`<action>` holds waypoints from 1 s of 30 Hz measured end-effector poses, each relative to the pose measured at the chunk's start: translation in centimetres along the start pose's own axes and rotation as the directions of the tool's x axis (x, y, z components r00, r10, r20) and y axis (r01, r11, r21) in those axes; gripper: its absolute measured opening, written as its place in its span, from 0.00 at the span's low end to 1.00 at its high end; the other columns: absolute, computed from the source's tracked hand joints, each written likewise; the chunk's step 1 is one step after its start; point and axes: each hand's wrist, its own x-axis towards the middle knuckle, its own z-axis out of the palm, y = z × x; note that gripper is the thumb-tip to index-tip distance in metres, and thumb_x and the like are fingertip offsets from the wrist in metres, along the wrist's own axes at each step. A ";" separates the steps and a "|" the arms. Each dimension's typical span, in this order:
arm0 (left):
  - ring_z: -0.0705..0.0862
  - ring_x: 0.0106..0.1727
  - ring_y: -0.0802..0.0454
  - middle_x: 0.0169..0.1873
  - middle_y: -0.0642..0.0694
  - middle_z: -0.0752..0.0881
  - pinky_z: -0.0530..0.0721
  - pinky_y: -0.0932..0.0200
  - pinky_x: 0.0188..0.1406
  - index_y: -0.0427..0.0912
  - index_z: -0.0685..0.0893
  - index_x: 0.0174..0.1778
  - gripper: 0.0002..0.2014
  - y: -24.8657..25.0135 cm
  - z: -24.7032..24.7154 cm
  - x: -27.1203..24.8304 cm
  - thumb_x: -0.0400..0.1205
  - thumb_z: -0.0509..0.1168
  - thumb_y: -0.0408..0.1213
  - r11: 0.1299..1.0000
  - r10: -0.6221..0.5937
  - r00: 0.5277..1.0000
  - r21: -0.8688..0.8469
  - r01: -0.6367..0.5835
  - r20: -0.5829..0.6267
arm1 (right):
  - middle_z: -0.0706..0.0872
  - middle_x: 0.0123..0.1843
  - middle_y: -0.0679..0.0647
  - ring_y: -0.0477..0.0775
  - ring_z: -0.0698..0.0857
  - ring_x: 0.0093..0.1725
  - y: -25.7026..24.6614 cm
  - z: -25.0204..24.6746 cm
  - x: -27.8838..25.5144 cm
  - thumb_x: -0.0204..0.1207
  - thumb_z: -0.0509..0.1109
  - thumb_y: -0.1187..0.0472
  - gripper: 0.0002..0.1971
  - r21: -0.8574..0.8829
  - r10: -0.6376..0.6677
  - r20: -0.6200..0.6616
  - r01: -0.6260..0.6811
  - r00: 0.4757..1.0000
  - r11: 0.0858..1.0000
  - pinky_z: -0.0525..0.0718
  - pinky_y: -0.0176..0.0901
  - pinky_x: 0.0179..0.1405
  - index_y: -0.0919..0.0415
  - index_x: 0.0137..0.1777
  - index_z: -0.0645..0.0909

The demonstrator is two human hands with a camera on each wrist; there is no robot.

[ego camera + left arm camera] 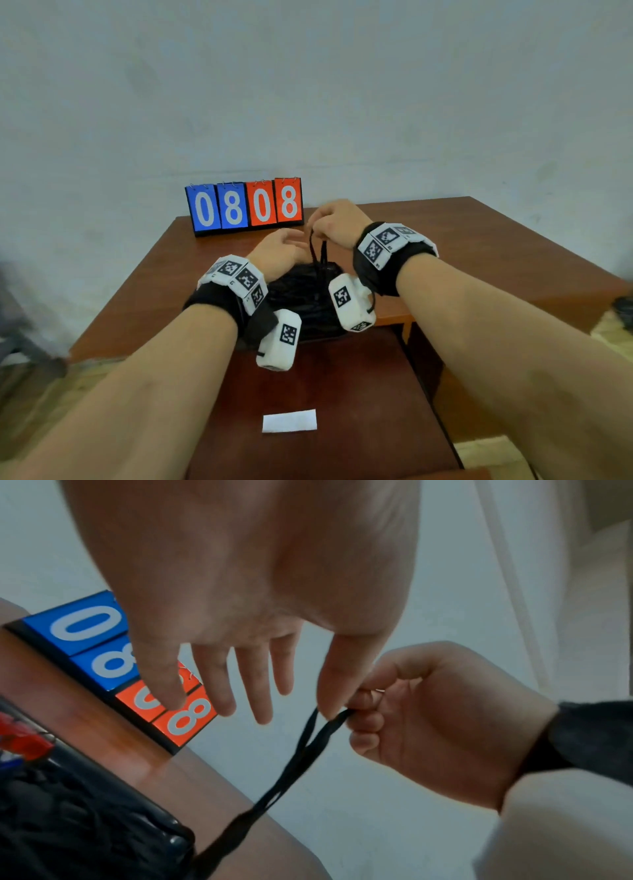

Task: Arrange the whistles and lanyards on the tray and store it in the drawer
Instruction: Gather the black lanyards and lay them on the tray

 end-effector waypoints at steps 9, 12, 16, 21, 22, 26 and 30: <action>0.80 0.65 0.49 0.58 0.46 0.85 0.73 0.45 0.65 0.52 0.78 0.42 0.09 -1.7 -2.2 -1.1 0.77 0.69 0.51 0.985 -0.015 1.000 -0.173 0.017 0.015 | 0.80 0.31 0.51 0.46 0.75 0.30 -3.2 2.2 1.1 0.75 0.61 0.70 0.08 0.071 -0.045 -0.012 0.046 0.999 0.996 0.74 0.36 0.33 0.64 0.39 0.82; 0.82 0.65 0.50 0.58 0.47 0.87 0.70 0.38 0.72 0.51 0.79 0.50 0.12 -2.0 -2.5 -0.9 0.73 0.71 0.45 0.970 -0.003 0.998 -0.241 0.018 0.063 | 0.80 0.31 0.50 0.46 0.76 0.30 -3.1 2.9 1.6 0.74 0.62 0.70 0.11 0.081 -0.037 -0.017 0.039 0.999 0.996 0.74 0.38 0.33 0.56 0.33 0.79; 0.85 0.55 0.47 0.46 0.48 0.92 0.76 0.44 0.63 0.44 0.78 0.47 0.13 -2.1 -2.4 -0.9 0.67 0.64 0.31 0.930 0.016 0.991 -0.365 0.034 0.134 | 0.81 0.32 0.50 0.46 0.77 0.30 -2.8 3.1 1.9 0.73 0.64 0.69 0.10 0.102 -0.020 -0.009 0.020 1.000 0.995 0.76 0.38 0.33 0.55 0.36 0.79; 0.84 0.53 0.44 0.44 0.42 0.90 0.76 0.42 0.65 0.42 0.78 0.40 0.06 -2.3 -1.9 -0.7 0.75 0.57 0.31 0.907 0.005 0.985 -0.415 0.067 0.172 | 0.81 0.33 0.50 0.44 0.76 0.29 -1.9 2.7 1.9 0.73 0.65 0.69 0.06 0.133 -0.012 -0.028 0.015 1.000 0.991 0.74 0.35 0.31 0.58 0.39 0.79; 0.85 0.52 0.45 0.43 0.43 0.91 0.76 0.42 0.67 0.43 0.79 0.39 0.06 -2.3 -1.7 -0.5 0.79 0.57 0.35 0.915 -0.012 0.987 -0.396 0.075 0.159 | 0.81 0.33 0.50 0.44 0.76 0.29 -1.8 2.6 1.9 0.74 0.65 0.70 0.06 0.139 -0.007 -0.033 0.012 0.999 0.990 0.74 0.34 0.31 0.59 0.39 0.79; 0.88 0.44 0.46 0.31 0.48 0.85 0.80 0.50 0.54 0.46 0.71 0.30 0.21 -2.1 -1.0 0.4 0.86 0.55 0.52 0.920 -0.066 0.994 -0.380 0.093 0.084 | 0.82 0.34 0.51 0.45 0.76 0.31 -0.9 2.1 2.3 0.73 0.64 0.69 0.06 0.152 0.023 -0.094 -0.008 0.995 0.988 0.74 0.35 0.31 0.59 0.39 0.80; 0.83 0.32 0.52 0.27 0.49 0.79 0.78 0.57 0.42 0.47 0.68 0.29 0.22 -2.2 -0.6 0.8 0.87 0.53 0.53 0.909 -0.083 0.993 -0.401 0.108 0.080 | 0.83 0.42 0.52 0.49 0.80 0.40 0.2 1.6 2.9 0.76 0.64 0.67 0.06 0.093 0.041 -0.160 -0.026 0.986 0.995 0.75 0.33 0.33 0.58 0.45 0.81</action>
